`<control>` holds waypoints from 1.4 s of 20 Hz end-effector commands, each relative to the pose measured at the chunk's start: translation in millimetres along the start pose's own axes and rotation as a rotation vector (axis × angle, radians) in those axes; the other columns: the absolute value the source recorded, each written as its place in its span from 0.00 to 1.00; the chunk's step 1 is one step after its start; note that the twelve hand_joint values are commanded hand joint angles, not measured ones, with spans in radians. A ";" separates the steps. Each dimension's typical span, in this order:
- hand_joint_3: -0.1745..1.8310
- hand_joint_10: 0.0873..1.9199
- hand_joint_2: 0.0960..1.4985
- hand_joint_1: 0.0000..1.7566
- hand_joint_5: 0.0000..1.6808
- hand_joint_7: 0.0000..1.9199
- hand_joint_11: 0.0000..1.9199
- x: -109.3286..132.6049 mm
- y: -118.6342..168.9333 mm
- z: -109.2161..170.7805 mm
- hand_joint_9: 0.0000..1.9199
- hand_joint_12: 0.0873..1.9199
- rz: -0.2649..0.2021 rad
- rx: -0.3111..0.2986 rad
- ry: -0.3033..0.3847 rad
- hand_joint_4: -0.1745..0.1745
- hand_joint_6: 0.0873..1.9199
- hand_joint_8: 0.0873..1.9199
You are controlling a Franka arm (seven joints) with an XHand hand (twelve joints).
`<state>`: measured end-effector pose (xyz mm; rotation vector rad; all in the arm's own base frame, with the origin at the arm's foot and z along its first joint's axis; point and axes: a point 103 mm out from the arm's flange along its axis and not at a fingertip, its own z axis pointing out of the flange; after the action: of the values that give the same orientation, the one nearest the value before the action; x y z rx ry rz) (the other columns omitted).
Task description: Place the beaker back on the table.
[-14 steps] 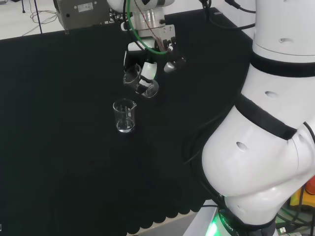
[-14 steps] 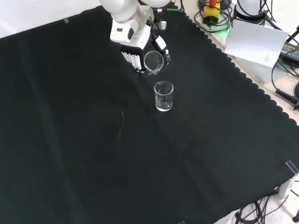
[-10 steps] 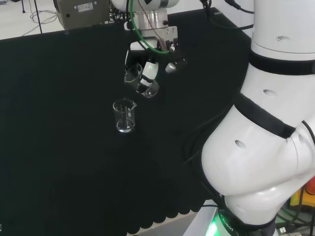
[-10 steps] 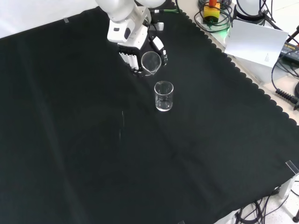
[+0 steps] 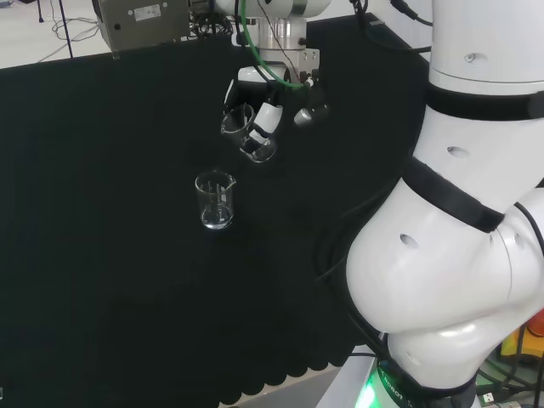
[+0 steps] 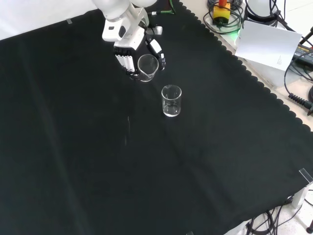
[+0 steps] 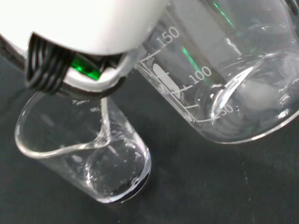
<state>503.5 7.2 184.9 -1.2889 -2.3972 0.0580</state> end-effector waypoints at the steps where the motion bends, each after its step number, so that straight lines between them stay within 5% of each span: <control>1: 0.44 0.17 0.35 0.75 0.80 0.73 0.72 -23.4 11.0 6.1 0.85 0.30 -0.023 -0.049 0.044 0.00 0.25 0.23; 9: 0.43 0.12 0.35 0.76 0.82 0.75 0.72 -42.0 32.0 19.5 0.85 0.30 -0.048 -0.113 0.122 0.00 0.21 0.18; 12: 0.52 0.09 0.27 0.76 0.83 0.82 0.73 -47.4 39.4 21.9 0.86 0.30 -0.057 -0.126 0.145 0.10 0.20 0.12; 28: 0.54 0.06 0.25 0.76 0.83 0.85 0.71 -85.2 59.9 49.5 0.85 0.31 -0.044 -0.143 0.222 0.16 0.20 0.07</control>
<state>568.9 -14.8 110.7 -1.2261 -2.3004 -0.2338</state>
